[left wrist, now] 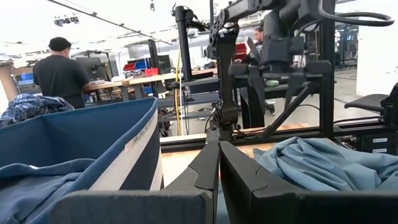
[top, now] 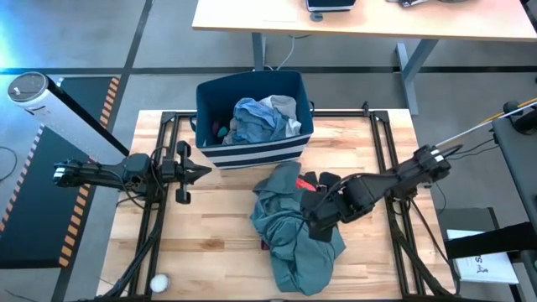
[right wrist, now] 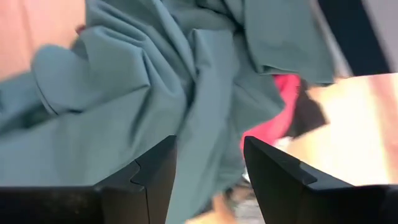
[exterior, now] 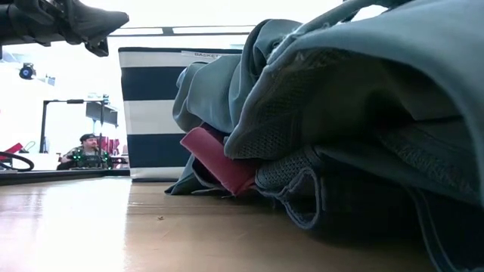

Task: Sort clothes
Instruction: Put the gray pants into the blue laundry organizer

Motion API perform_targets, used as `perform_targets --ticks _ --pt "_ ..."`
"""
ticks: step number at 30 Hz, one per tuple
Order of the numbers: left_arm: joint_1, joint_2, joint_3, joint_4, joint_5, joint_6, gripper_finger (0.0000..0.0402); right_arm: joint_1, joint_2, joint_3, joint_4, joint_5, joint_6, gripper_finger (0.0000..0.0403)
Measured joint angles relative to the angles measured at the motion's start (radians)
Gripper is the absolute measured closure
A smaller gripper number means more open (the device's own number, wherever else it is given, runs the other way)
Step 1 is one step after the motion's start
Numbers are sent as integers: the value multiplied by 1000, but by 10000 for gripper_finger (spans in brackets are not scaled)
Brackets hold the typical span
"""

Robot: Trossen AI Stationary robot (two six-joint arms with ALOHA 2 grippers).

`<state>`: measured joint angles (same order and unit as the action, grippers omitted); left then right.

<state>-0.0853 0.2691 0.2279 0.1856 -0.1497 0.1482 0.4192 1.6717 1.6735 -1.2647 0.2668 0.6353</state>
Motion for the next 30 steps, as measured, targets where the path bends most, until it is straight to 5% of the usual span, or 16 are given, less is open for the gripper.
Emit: perform_targets --ticks 8,21,30 --pt "0 2 0 0 0 0 402 7 -24 -160 155 -32 65 220" --pt "0 8 0 1 0 0 402 -14 110 -172 300 -88 64 98" --pt "0 14 0 2 0 0 402 -60 180 -172 370 -103 35 85"
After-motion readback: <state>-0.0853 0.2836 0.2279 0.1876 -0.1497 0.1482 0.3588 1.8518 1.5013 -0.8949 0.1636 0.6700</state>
